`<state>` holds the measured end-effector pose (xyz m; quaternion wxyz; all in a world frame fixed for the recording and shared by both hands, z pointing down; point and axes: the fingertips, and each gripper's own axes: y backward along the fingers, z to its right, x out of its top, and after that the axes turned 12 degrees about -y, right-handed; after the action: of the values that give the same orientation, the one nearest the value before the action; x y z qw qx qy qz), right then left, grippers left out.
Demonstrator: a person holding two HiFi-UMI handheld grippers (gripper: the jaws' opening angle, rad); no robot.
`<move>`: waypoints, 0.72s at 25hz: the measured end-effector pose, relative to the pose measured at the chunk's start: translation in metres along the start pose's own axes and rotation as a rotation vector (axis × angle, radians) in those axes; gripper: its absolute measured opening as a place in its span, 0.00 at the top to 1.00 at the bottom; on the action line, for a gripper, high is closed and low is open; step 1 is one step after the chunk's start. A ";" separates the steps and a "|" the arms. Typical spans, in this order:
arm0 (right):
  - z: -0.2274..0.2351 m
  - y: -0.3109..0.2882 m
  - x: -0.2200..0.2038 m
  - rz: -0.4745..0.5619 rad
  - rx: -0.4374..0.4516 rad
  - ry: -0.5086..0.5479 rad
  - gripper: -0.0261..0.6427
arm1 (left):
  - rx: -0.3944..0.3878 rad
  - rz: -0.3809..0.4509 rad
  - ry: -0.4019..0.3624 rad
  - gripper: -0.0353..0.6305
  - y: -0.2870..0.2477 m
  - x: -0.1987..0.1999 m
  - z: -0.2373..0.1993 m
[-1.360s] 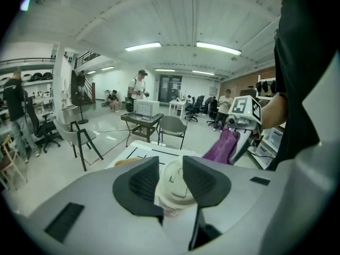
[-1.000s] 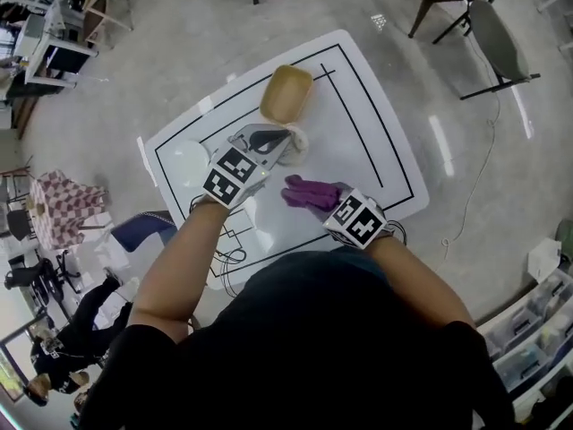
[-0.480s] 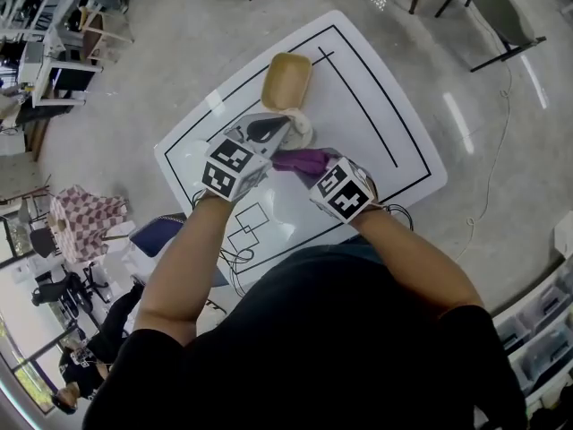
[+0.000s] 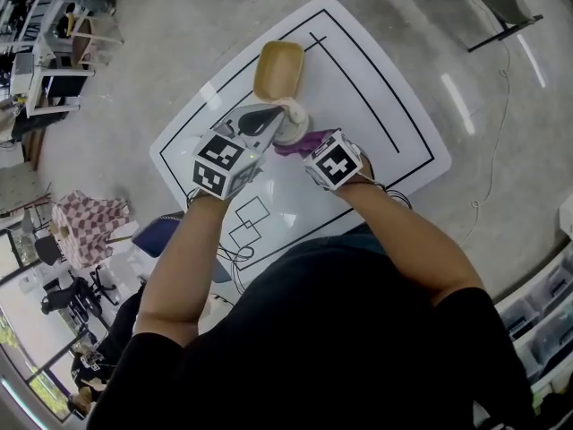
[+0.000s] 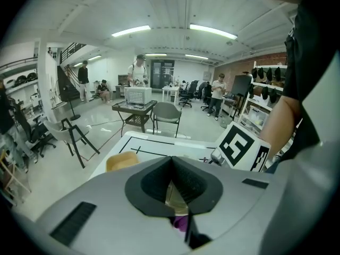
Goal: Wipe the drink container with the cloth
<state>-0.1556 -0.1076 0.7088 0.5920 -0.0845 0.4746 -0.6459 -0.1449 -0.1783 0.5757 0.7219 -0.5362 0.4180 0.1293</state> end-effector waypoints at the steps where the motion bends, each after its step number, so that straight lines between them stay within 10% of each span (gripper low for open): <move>1: 0.004 -0.003 -0.003 -0.014 -0.013 -0.010 0.83 | 0.002 0.001 -0.001 0.91 0.000 0.000 0.000; 18: 0.020 -0.006 -0.019 -0.090 -0.058 -0.055 0.83 | 0.024 0.024 0.001 0.91 -0.001 -0.001 0.001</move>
<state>-0.1409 -0.1021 0.7324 0.5726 -0.1406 0.4723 -0.6553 -0.1449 -0.1777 0.5775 0.7265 -0.5223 0.4262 0.1329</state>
